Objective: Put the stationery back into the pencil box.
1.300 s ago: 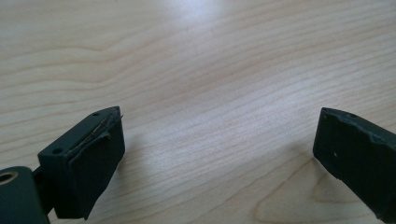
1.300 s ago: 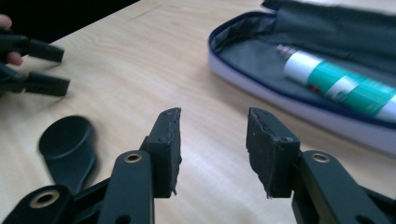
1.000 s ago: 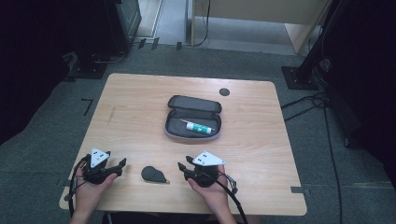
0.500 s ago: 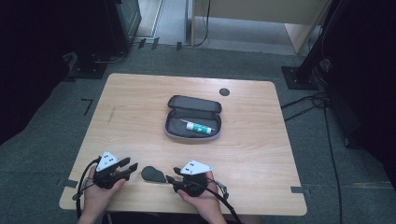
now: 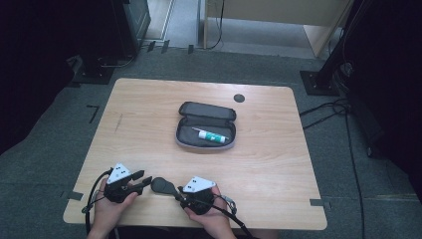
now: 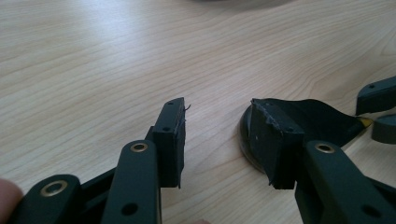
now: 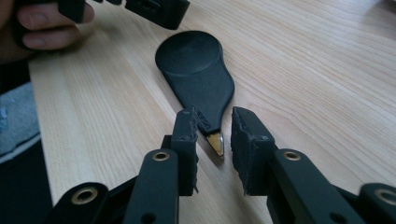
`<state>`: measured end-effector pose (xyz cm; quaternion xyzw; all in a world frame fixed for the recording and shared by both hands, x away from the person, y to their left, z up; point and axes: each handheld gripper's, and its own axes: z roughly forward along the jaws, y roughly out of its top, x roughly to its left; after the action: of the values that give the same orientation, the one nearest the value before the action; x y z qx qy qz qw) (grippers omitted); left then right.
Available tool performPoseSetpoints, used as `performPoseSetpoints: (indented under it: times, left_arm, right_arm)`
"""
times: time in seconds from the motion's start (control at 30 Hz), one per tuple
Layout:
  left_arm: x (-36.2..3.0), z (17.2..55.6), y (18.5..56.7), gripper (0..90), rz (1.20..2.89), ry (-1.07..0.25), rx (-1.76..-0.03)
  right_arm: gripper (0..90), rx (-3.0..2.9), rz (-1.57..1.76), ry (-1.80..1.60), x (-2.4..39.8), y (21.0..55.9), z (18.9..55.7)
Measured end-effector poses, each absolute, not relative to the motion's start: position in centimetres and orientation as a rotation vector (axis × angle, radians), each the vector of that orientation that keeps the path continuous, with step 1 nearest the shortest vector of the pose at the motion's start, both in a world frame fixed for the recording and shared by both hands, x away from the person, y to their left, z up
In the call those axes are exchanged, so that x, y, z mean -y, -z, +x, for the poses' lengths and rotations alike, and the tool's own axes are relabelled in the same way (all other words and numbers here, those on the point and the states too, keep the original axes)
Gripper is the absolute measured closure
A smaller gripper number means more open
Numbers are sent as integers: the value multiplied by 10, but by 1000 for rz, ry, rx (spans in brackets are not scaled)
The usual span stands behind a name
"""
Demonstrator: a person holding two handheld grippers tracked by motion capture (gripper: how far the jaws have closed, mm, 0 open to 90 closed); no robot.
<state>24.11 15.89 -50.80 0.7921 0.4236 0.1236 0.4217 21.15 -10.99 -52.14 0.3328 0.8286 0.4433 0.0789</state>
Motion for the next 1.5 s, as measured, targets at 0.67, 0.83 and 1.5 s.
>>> performPoseSetpoints:
  times: [0.67, 0.83, 1.5]
  left_arm:
    - [-152, 242, 514, 415, 2033, -165, -908]
    - [-143, 238, 516, 320, 2104, -202, -845]
    - [-113, 240, 518, 289, 2262, -284, -647]
  right_arm:
    - [819, -2519, 959, -1281, 110, 522, 217]
    - [892, -2501, 988, -1317, 114, 522, 218]
    - [884, -2532, 919, -1257, 117, 522, 219]
